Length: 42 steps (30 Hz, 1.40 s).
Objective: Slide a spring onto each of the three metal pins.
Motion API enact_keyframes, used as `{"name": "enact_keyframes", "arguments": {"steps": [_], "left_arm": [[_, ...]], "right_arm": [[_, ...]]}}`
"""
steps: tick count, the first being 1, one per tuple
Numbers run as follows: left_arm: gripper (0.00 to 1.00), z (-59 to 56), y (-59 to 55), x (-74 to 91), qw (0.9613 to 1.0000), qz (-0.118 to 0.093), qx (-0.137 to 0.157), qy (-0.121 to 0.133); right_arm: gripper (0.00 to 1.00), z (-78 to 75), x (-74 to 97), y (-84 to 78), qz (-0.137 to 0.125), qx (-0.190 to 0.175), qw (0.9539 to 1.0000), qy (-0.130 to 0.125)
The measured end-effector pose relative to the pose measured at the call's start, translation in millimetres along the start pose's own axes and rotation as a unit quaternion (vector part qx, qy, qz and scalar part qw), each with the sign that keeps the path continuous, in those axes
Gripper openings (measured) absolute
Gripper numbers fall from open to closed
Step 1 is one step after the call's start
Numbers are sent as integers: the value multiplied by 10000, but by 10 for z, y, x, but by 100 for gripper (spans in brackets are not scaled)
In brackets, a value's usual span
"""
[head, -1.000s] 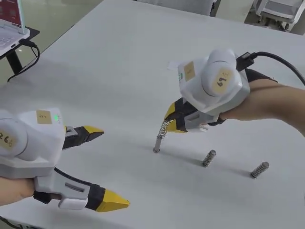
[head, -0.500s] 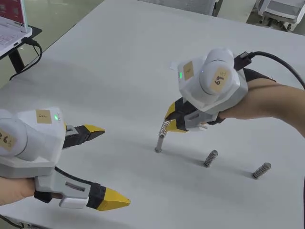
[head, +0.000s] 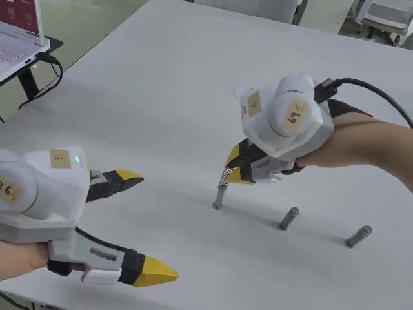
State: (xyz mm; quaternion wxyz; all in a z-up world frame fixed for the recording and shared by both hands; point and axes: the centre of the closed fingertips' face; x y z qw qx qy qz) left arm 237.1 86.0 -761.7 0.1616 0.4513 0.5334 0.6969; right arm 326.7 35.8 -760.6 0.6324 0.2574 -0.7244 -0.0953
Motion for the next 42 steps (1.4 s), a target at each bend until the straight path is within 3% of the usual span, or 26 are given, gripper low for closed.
{"name": "enact_keyframes", "arguments": {"steps": [11, 37, 42], "left_arm": [[94, 0, -16, -13, 10000, 39, -20, -8], [94, 66, -95, 38, 9999, 61, 104, 99], [94, 62, -108, 40, 9999, 73, 110, 99]], "right_arm": [[7, -14, -70, -53, 72, -9, 10000, 67], [8, 50, -488, -227, 275, -333, 9985, 350], [8, 50, -518, -200, 182, -473, 9981, 348]]}}
Point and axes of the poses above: the centre of the closed fingertips' face, and the gripper's own axes: x roughly backward along the fingers, z roughly to its left, y roughly out of its top, and after that the axes turned 8 degrees about -x, right-handed
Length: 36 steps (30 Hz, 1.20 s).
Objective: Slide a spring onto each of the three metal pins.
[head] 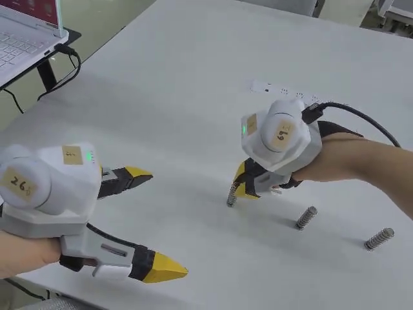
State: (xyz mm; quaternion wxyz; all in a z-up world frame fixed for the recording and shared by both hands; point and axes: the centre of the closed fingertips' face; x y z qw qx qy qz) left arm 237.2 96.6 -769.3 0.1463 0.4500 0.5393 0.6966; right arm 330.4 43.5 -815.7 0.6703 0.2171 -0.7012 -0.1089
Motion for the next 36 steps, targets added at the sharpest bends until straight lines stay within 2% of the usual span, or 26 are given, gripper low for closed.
{"name": "enact_keyframes", "arguments": {"steps": [6, 12, 20, 23, 36], "left_arm": [[94, -10, 1, -5, 10000, -4, 4, -9], [94, -18, 13, -7, 10000, -8, -13, -10], [94, -15, 20, -3, 10000, 27, -44, -13], [94, -13, 48, -6, 10000, 13, -62, -21], [94, 11, 163, -87, 9998, 17, -189, -58]], "right_arm": [[8, 9, 6, -7, 37, -69, 10000, -17], [9, 35, 17, 1, 54, 126, 9999, -24], [18, -38, 93, 75, -191, 28, 9997, -155], [22, -32, 126, 92, -287, -49, 9995, -126], [22, -71, 313, -11, -419, -151, 9984, -347]]}}
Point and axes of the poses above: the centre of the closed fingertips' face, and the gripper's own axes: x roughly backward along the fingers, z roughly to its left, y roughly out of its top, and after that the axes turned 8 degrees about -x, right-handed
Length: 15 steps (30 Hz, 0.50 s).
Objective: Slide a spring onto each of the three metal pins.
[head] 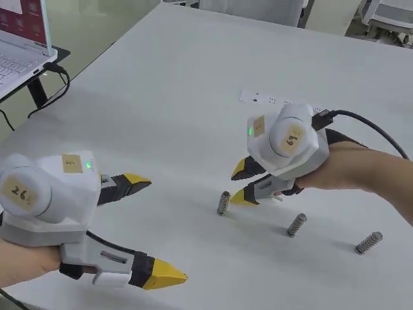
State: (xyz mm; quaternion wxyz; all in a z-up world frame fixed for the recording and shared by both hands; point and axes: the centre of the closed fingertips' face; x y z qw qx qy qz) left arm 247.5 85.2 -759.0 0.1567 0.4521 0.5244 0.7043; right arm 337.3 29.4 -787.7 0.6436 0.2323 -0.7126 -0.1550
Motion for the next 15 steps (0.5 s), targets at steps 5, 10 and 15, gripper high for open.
{"name": "enact_keyframes", "arguments": {"steps": [5, 10, 15], "left_arm": [[94, 18, 44, -32, 10000, -4, -55, -31], [93, 37, 92, -67, 9999, -2, -111, -41], [93, 28, 143, -104, 9998, -8, -166, -75]], "right_arm": [[22, -28, 104, -3, -117, -28, 9998, -135], [22, -12, 199, -34, -216, -110, 9995, -197], [23, -7, 267, -84, -311, -253, 9988, -275]]}}
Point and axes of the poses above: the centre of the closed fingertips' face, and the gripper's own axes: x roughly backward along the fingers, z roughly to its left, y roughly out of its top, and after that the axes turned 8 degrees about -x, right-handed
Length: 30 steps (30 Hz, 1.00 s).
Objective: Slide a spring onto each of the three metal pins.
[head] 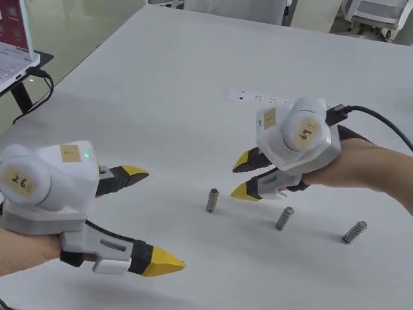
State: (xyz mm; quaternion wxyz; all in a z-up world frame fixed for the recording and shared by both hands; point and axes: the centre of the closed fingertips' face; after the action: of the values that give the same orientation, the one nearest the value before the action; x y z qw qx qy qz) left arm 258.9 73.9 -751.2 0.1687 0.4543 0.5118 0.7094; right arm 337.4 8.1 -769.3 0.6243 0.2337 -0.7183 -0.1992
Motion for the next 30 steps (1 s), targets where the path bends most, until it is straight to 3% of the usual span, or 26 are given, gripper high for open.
{"name": "enact_keyframes", "arguments": {"steps": [13, 25, 30], "left_arm": [[93, -48, 42, -96, 9999, 45, -91, -113], [92, -108, 29, -182, 9996, 144, -171, -161], [92, -128, 37, -209, 9994, 179, -215, -203]], "right_arm": [[29, 77, 241, -101, -310, -340, 9988, -187], [36, 244, 404, -383, -664, -944, 9923, -447], [37, 286, 515, -445, -935, -1175, 9871, -558]]}}
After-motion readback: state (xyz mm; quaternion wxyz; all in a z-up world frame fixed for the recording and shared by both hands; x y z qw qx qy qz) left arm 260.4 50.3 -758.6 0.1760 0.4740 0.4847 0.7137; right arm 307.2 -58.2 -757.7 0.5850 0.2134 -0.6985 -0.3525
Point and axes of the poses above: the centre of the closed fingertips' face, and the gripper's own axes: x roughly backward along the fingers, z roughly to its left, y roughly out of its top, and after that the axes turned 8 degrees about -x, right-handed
